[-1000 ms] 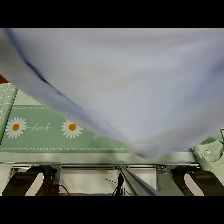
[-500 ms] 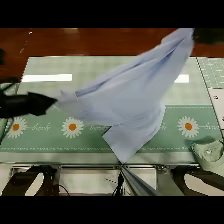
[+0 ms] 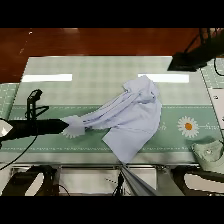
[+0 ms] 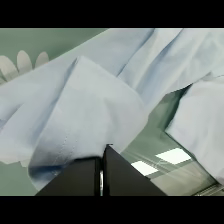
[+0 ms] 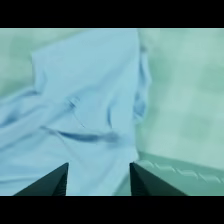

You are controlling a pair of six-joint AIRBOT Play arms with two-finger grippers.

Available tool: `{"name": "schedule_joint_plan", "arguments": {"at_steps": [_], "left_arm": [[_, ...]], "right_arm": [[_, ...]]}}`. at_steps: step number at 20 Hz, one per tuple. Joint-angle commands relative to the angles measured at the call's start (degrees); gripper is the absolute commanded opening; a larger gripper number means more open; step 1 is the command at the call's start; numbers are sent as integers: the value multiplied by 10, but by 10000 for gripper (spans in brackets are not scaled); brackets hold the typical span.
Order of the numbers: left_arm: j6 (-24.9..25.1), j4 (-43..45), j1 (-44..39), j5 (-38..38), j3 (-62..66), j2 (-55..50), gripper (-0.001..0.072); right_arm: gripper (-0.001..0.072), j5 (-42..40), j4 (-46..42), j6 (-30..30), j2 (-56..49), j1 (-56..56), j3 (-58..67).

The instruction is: Fold the shirts.

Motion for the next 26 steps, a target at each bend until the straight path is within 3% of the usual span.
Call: {"name": "schedule_joint_plan", "arguments": {"at_steps": [1,6,9,20,23,26], "left_arm": [[0,0,0,28,-15,0,26],[1,0,0,42,-15,0,26],[2,0,0,42,-15,0,26],[2,0,0,42,-15,0,26],[2,0,0,42,-15,0,26],[2,0,0,42,-15,0,26]], "right_arm": [[449,46,-63,3,90,-31,-130],[495,-116,171,35,340,-53,-593],[494,-200,278,50,413,-53,-745],[491,-347,245,153,418,-53,-792],[490,-360,259,151,375,-50,-792],[490,-424,306,146,325,19,-792]]}}
